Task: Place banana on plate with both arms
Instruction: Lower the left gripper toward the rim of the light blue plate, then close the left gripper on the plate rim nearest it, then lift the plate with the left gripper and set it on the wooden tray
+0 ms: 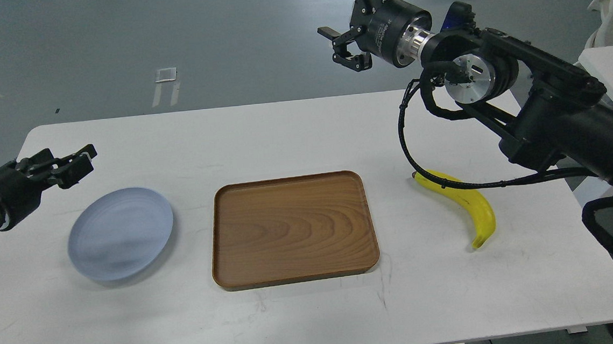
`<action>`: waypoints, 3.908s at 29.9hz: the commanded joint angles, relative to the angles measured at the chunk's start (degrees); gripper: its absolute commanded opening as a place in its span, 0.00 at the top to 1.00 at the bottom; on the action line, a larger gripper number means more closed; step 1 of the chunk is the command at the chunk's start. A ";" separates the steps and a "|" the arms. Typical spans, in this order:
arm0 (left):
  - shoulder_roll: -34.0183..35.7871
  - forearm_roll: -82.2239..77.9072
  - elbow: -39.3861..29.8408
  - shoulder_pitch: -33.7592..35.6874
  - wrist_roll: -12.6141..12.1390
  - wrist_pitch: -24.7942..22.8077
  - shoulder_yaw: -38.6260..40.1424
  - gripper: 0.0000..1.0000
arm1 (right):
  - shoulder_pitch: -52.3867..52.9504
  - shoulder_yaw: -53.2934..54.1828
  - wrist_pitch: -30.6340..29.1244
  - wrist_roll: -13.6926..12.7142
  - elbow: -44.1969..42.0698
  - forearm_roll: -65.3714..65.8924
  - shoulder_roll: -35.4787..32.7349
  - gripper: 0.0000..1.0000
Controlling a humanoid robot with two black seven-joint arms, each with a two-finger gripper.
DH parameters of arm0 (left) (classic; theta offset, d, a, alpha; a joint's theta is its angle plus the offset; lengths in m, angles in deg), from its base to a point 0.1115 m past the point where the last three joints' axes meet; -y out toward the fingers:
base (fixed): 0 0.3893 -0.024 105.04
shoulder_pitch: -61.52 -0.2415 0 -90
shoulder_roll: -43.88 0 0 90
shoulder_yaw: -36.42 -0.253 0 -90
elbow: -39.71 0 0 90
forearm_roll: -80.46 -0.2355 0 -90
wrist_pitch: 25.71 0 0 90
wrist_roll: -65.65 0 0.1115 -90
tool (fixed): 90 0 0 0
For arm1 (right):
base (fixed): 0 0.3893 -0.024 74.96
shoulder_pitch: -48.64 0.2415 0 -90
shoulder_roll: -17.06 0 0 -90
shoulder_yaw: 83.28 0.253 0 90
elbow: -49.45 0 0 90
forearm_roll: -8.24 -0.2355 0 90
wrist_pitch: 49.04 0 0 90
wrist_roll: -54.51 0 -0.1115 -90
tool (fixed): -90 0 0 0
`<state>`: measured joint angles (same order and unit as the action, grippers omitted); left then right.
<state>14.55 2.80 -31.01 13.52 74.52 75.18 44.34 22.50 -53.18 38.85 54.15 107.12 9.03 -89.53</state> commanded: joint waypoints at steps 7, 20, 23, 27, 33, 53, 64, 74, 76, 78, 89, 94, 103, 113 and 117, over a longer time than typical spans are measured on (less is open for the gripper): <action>-1.08 -0.74 4.45 -3.16 0.01 0.09 -0.01 0.14 | 0.12 -0.13 0.01 0.01 -0.01 0.09 0.15 0.00; -6.53 -0.74 9.37 -6.85 -0.52 0.18 -0.02 0.13 | 6.18 -1.62 0.09 -0.61 -0.36 0.00 0.15 0.00; -6.53 -0.74 9.46 -6.85 -0.61 0.18 -0.10 0.13 | 6.19 -1.62 0.18 -0.61 -0.36 0.00 0.24 0.00; -6.53 -0.83 9.55 -7.03 -0.61 0.18 -0.28 0.13 | 6.19 -1.62 0.18 -0.61 -0.36 0.00 0.15 0.00; -7.67 -0.82 9.64 -7.12 -0.43 0.53 -2.91 0.13 | 5.92 -1.80 0.27 -0.61 -0.36 0.00 0.15 0.00; -12.07 0.05 19.04 -7.90 4.23 0.09 -3.88 0.18 | 4.96 -1.80 0.27 -0.52 -0.28 0.00 -0.55 0.00; -11.63 0.32 19.66 -9.14 5.98 0.00 -3.88 0.39 | 4.43 -1.80 0.27 -0.43 -0.10 0.00 -1.70 0.00; -11.54 0.05 19.57 -9.31 7.74 0.09 -3.88 1.00 | 3.90 -1.80 0.36 -0.43 -0.01 0.00 -1.70 0.00; -11.54 0.05 19.57 -9.31 7.74 0.18 -3.97 1.00 | 3.90 -1.80 0.44 -0.35 -0.01 0.00 -1.70 0.00; -11.54 0.05 19.57 -9.22 7.74 0.35 -4.23 1.00 | 3.90 -1.80 0.53 -0.35 -0.01 0.00 -1.70 0.00; -11.19 0.32 19.57 -8.26 8.44 0.79 -4.06 1.00 | 3.81 -1.80 0.62 -0.08 -0.01 0.00 -1.61 0.00; -8.47 0.93 17.20 -5.81 18.80 1.59 -2.74 1.00 | 3.90 -1.80 0.71 -0.08 -0.01 0.00 -1.70 0.00; -8.55 8.67 9.91 2.81 19.13 -0.88 -1.95 1.00 | 3.81 -1.88 0.71 -0.08 -0.01 0.09 -2.05 0.00; -15.58 4.89 6.65 3.17 16.80 -1.84 -2.83 1.00 | 3.81 -1.88 0.71 -0.08 -0.01 0.09 -2.05 0.00; -21.28 1.47 7.17 3.17 14.96 -2.02 -2.91 1.00 | 3.90 -1.88 0.71 -0.08 -0.01 0.09 -2.14 0.00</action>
<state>-3.28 6.26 -24.36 16.68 90.71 73.33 41.51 26.31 -55.07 39.51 54.14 107.11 9.12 -91.57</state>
